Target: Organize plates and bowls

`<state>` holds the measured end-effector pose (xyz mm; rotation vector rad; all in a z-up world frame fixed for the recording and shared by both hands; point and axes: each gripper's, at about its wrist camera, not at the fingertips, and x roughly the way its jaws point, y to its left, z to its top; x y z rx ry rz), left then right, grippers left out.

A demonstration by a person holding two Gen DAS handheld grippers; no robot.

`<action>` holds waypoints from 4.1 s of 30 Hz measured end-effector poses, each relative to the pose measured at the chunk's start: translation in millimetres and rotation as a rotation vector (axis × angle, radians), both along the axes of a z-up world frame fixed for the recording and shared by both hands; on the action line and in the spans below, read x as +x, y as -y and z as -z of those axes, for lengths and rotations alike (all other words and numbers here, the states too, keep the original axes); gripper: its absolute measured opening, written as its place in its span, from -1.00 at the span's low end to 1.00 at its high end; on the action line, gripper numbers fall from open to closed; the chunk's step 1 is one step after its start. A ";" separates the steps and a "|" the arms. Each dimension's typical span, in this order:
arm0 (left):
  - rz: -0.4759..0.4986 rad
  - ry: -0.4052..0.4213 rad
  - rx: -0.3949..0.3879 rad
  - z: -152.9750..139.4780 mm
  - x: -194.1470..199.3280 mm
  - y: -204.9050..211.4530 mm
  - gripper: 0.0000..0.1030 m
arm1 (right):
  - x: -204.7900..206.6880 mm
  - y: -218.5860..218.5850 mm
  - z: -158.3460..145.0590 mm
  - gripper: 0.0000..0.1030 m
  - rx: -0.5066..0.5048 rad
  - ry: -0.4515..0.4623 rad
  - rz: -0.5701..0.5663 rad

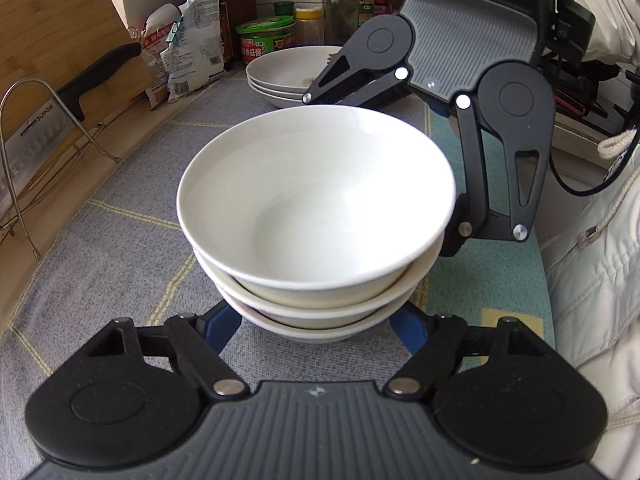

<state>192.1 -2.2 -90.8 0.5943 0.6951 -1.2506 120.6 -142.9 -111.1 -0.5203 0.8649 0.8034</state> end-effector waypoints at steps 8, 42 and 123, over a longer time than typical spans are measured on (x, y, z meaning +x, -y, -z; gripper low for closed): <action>-0.011 -0.024 0.008 -1.0 -1.1 2.3 0.56 | 2.2 -1.3 -2.9 0.62 -0.004 -0.018 0.003; -0.067 0.027 0.004 -37.3 -22.7 131.8 0.56 | -6.1 122.7 -43.9 0.61 0.006 0.043 -0.062; -0.280 0.079 -0.202 -37.0 -0.6 213.8 0.99 | 16.2 246.9 -38.7 1.00 -0.001 0.113 0.219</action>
